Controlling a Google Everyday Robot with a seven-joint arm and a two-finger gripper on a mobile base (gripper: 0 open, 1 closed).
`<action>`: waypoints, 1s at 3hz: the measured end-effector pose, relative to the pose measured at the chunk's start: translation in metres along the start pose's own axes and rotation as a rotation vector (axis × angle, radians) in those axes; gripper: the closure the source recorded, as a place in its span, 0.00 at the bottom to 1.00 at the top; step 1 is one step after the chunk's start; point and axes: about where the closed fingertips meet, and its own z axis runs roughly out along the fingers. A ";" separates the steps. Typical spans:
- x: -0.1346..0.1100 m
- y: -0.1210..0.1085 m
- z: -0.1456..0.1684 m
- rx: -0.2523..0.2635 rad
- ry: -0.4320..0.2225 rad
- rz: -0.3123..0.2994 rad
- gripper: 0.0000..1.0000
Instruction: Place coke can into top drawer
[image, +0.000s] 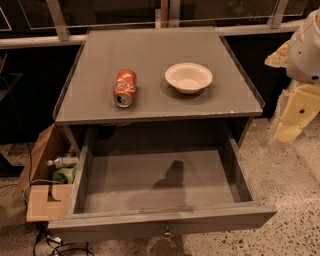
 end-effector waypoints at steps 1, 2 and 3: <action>-0.013 -0.010 0.001 0.000 0.024 -0.012 0.00; -0.014 -0.010 0.001 0.001 0.024 -0.014 0.00; -0.026 -0.011 0.006 -0.027 0.014 0.059 0.00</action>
Offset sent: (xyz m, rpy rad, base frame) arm 0.0271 0.0214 0.0049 -0.0624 0.0407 0.0095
